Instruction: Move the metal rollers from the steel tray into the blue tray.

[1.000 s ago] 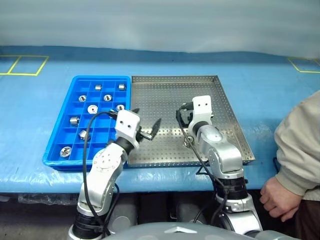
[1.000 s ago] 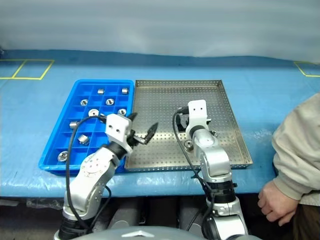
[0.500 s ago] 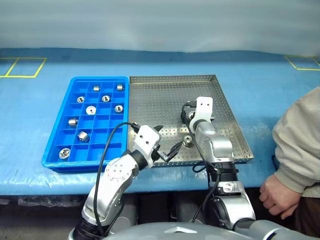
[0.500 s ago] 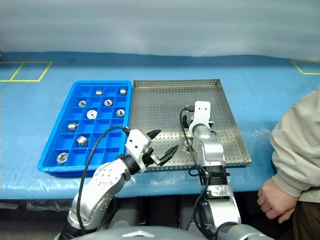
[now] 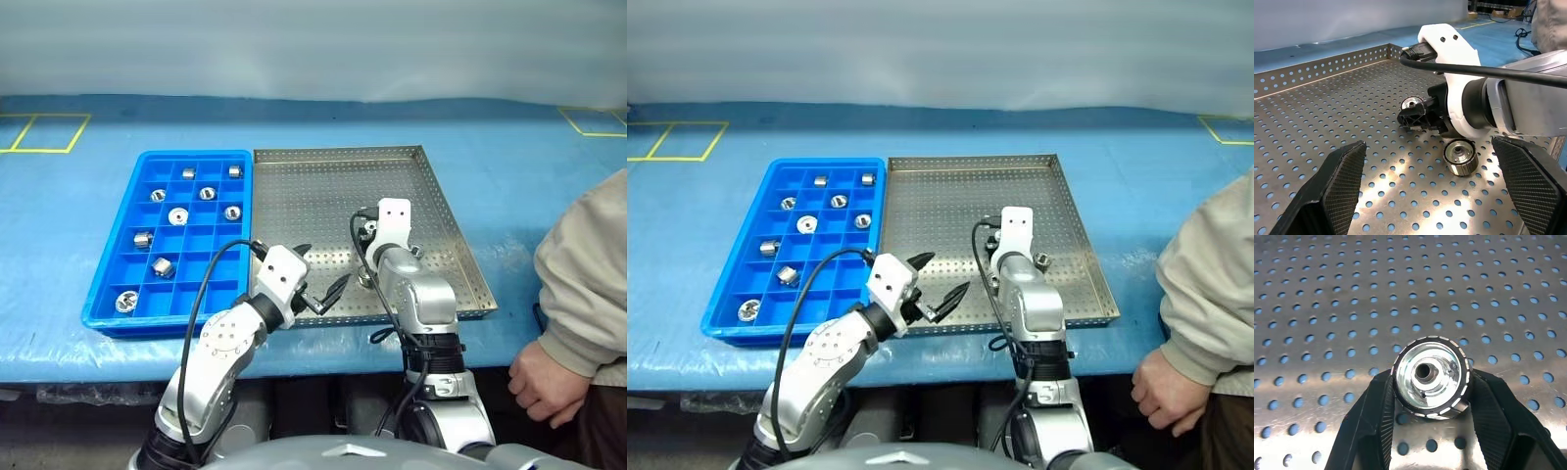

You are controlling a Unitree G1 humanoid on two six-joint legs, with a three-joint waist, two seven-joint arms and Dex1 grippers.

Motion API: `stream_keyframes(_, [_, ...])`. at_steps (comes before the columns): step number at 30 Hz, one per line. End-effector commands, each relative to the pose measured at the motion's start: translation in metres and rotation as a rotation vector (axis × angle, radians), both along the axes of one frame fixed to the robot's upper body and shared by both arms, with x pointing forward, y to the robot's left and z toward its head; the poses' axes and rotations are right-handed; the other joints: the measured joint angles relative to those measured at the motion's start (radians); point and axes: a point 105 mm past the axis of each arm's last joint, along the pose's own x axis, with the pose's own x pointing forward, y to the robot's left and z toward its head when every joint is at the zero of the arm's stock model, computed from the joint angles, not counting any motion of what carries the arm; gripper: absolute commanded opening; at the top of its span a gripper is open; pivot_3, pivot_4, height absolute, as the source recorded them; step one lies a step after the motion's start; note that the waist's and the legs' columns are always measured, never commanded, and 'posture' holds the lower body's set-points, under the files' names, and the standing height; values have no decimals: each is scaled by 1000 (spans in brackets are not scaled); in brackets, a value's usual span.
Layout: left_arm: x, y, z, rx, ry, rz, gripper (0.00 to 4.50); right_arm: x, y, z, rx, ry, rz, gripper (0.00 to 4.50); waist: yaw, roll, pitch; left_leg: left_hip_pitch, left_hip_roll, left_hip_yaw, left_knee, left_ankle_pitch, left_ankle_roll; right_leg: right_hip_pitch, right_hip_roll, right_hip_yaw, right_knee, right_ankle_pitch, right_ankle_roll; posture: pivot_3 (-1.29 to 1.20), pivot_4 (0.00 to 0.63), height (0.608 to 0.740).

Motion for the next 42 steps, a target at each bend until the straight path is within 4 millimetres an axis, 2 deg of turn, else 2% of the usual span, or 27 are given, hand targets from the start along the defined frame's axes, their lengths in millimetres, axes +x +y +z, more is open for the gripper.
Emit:
stream_keyframes(1, [2, 1, 18, -32, -71, 9, 4500, 4, 8, 31, -9, -108, 36, 1872, 1, 0, 0, 0, 0, 0, 0, 0, 0, 0, 0, 0, 0, 0, 0, 107, 150, 740])
stream_keyframes(3, [5, 3, 20, -38, -80, 35, 4500, 6, 13, 41, -9, -141, 58, 1872, 1, 0, 0, 0, 0, 0, 0, 0, 0, 0, 0, 0, 0, 0, 0, 119, 150, 740])
stream_keyframes(5, [13, 13, 26, -55, -116, 130, 4500, 10, 29, 56, -16, -189, 154, 1872, 1, 1, 1, 0, 0, 0, 0, 0, 0, 0, 0, 0, 0, 0, 0, 126, 150, 740])
stream_keyframes(10, [25, 45, 37, -60, -190, 364, 4500, 10, 71, 76, -50, -255, 405, 1872, 4, 1, 1, 0, 0, 0, -1, 0, 0, 0, 1, 0, 0, 0, 1, 195, 150, 740])
stream_keyframes(15, [23, 71, 41, -54, -219, 512, 4500, 15, 99, 83, -79, -280, 515, 1872, 32, 0, 1, 1, 0, -1, -5, 0, 0, 0, 1, -1, 0, 1, 2, 314, 150, 740])
stream_keyframes(21, [7, 113, 43, -10, -246, 719, 4500, 14, 138, 84, -79, -290, 657, 1872, 79, 0, 1, 1, -1, -1, -9, 0, -1, -1, 0, -1, -2, 1, 2, 435, 150, 740])
stream_keyframes(24, [0, 126, 42, 14, -255, 792, 4500, 13, 151, 83, -78, -291, 711, 1872, 111, 0, 1, 2, -1, -1, -12, 1, -2, -1, 0, -2, -3, 0, 1, 476, 150, 740])
stream_keyframes(32, [-10, 136, 39, 1, -238, 870, 4500, 17, 168, 71, -62, -261, 771, 1872, 201, 0, 1, 1, -1, -4, -14, 2, -3, -2, 0, -6, -3, -1, 0, 538, 150, 740])
stream_keyframes(42, [-11, 133, 38, -20, -227, 846, 4500, 19, 163, 55, -33, -208, 755, 1872, 305, 0, 1, -2, 0, -4, -14, 1, -5, -5, 0, -10, -3, -2, -2, 528, 150, 740])
